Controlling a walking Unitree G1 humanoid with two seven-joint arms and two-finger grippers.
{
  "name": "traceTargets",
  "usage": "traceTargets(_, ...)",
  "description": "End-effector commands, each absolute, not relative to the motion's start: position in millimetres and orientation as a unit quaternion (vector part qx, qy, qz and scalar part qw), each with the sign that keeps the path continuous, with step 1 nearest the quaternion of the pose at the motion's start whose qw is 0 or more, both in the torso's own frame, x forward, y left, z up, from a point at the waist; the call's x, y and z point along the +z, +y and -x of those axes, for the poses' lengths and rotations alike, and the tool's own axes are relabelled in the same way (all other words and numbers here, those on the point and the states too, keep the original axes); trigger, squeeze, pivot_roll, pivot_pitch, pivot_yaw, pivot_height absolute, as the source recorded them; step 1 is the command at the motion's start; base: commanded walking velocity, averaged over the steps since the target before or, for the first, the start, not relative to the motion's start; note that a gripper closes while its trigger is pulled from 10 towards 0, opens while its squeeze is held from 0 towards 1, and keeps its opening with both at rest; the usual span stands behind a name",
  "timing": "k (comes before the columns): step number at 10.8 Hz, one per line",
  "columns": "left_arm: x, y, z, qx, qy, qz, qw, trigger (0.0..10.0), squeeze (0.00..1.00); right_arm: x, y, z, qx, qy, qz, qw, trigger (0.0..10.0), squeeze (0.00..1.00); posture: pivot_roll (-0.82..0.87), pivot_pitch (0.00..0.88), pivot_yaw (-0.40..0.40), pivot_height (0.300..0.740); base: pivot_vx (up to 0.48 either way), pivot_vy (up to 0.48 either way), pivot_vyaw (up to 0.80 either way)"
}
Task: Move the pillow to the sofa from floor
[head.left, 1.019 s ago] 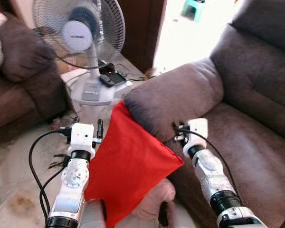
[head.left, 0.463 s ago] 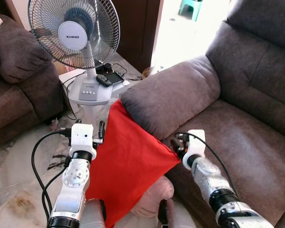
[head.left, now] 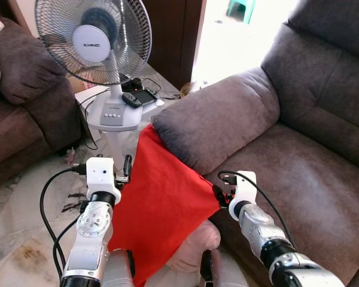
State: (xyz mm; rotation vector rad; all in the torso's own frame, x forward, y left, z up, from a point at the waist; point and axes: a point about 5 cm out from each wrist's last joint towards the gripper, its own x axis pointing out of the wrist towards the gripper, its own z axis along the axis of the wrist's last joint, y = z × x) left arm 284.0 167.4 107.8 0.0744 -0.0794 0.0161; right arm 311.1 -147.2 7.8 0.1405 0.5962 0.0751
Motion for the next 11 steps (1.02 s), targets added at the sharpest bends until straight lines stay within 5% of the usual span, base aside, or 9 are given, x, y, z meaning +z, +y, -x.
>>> traceTargets(1,110.9,167.7,-281.6,0.003,-0.039,-0.03,0.999,10.0,0.0,8.0,-151.6,-312.2,0.024,0.297,-0.064,0.952,10.0,0.0,0.12,0.117,-0.093,0.615,0.0,0.0,0.0)
traceTargets(6,120.4,171.7,-276.6,-0.002,-0.036,-0.017,0.999,10.0,0.0,0.8,-153.6,-306.6,0.008,0.32,-0.085,0.944,10.0,0.0,0.14,0.177,-0.089,0.615,0.0,0.0,0.0)
traceTargets(11,125.1,168.7,-276.0,-0.011,-0.031,-0.01,0.999,10.0,0.0,-1.8,-140.8,-303.9,0.011,0.314,-0.227,0.922,10.0,0.0,0.15,0.184,-0.086,0.615,0.0,0.0,0.0)
